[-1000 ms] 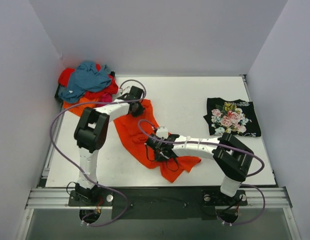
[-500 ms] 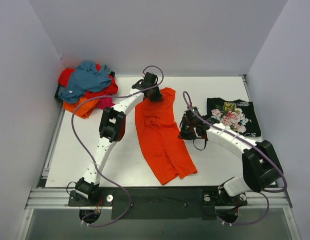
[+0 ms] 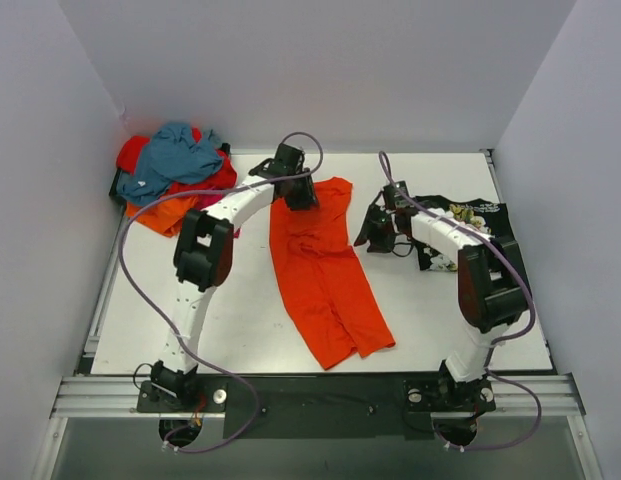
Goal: Fold and stack the t-shirts
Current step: Rotate the tshirt 90 degrees
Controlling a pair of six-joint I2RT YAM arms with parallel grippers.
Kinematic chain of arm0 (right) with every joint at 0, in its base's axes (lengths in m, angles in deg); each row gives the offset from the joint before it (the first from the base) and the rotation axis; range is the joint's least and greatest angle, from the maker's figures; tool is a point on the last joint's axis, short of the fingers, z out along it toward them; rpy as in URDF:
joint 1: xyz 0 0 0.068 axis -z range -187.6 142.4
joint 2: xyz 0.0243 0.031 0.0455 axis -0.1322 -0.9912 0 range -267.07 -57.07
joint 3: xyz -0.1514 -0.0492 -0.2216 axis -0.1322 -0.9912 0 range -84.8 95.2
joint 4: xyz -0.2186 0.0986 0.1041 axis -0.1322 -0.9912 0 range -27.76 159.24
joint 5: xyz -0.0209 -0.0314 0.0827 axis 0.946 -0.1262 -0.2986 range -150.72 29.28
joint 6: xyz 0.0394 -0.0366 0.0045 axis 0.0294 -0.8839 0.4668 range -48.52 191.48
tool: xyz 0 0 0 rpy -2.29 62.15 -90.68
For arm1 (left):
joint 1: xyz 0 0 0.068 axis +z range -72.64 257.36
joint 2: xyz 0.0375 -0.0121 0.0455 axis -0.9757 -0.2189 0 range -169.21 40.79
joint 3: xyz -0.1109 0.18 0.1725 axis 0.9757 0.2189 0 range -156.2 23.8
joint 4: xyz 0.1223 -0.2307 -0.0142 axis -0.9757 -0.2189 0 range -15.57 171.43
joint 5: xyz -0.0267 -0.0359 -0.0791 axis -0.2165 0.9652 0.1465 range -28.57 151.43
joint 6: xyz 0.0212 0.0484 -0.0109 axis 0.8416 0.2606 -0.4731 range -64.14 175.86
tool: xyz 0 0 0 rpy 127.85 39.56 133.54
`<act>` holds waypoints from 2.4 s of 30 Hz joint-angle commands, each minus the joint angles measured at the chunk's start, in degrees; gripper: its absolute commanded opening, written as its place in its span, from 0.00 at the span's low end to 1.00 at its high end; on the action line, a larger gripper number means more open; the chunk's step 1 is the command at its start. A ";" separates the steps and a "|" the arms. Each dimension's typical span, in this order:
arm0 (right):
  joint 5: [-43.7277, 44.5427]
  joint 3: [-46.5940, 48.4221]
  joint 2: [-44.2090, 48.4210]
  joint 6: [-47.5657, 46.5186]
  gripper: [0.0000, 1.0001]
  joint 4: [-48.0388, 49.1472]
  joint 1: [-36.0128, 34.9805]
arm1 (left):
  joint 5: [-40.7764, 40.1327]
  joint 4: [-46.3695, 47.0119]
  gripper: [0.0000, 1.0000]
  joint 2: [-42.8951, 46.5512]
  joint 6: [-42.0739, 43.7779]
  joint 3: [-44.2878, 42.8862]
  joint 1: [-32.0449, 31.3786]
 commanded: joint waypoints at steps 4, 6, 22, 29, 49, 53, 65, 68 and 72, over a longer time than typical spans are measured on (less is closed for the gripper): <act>-6.16 12.49 -9.94 0.23 0.41 -1.28 1.18 | -0.72 11.09 0.49 25.38 1.45 25.03 2.63; -6.68 15.56 -13.02 1.03 0.43 -1.28 1.19 | -1.61 13.63 0.49 29.86 -0.39 32.94 3.95; -7.66 31.39 -28.42 3.76 0.27 -6.99 1.10 | -2.05 24.46 0.52 33.94 -2.95 56.72 10.81; -7.83 37.97 -32.19 4.46 0.00 -9.53 2.33 | 1.11 26.31 0.47 25.32 -4.97 50.59 11.95; -9.15 51.70 -39.77 4.38 0.39 -13.05 9.80 | 3.76 17.25 0.43 5.78 -4.28 21.11 12.22; -4.50 42.49 -29.16 1.83 0.48 -12.88 9.36 | 3.31 18.91 0.47 13.95 -2.51 29.79 11.87; 6.40 -11.27 9.33 1.21 0.46 -7.16 5.06 | 0.24 25.96 0.47 46.65 -7.61 71.47 -0.42; 7.63 -18.25 17.78 0.77 0.45 -8.65 2.95 | -0.46 25.69 0.47 53.95 -9.45 78.32 -3.59; 8.78 -26.07 25.17 2.08 0.45 -11.56 -0.39 | -1.52 24.29 0.47 59.49 -14.01 83.86 -10.01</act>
